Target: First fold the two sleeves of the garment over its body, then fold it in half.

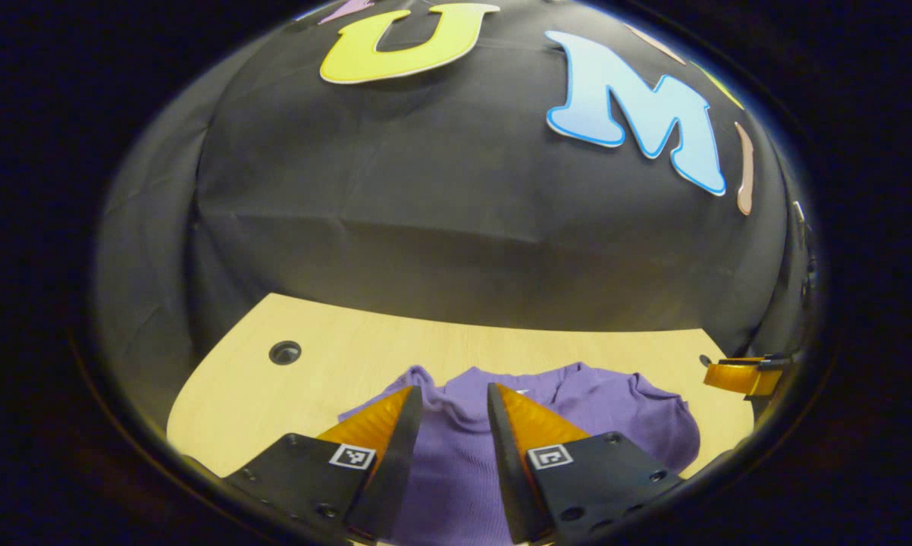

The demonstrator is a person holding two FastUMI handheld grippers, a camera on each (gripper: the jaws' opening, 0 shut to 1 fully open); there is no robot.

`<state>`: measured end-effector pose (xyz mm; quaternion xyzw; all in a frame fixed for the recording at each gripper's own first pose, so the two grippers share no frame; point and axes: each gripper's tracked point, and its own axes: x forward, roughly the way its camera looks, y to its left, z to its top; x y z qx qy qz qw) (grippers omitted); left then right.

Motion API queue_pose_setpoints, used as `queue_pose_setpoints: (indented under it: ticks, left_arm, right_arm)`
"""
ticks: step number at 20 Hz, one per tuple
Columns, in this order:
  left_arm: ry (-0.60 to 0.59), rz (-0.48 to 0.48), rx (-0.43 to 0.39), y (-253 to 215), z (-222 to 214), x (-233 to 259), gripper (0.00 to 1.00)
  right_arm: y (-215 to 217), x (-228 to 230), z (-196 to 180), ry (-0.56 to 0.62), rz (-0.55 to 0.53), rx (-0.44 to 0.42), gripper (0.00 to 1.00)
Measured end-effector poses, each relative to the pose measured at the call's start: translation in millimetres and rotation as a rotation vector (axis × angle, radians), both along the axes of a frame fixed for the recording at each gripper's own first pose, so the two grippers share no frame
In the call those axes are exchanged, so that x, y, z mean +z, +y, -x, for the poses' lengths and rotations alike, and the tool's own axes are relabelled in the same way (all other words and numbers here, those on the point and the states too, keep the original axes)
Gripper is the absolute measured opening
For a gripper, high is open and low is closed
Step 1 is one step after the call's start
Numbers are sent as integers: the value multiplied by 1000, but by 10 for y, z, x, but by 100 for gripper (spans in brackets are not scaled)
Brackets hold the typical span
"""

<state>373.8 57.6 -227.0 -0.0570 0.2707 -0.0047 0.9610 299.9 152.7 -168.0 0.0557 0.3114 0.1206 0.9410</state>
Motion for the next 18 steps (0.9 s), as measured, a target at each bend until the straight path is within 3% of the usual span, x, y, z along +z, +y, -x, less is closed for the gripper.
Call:
queue_pose_setpoints:
  ticks: [1,2,6,8,9,18]
  left_arm:
    - [-17,-5,-4,-20,28,84,65]
    - [-31,-9,-5,-43,69,166,70]
    - [-85,-16,13,-116,245,501,90]
    - [-117,-25,17,-171,358,685,90]
    - [-132,-31,17,-209,423,770,96]
    - [-286,-85,15,-594,1208,1495,93]
  right_arm:
    - [6,87,68,-18,9,10,59]
    - [13,185,111,-41,12,20,74]
    - [-61,566,326,-134,31,46,84]
    - [-153,780,424,-193,48,50,93]
    - [-173,877,472,-221,55,52,92]
    - [-370,1401,1086,-386,64,86,93]
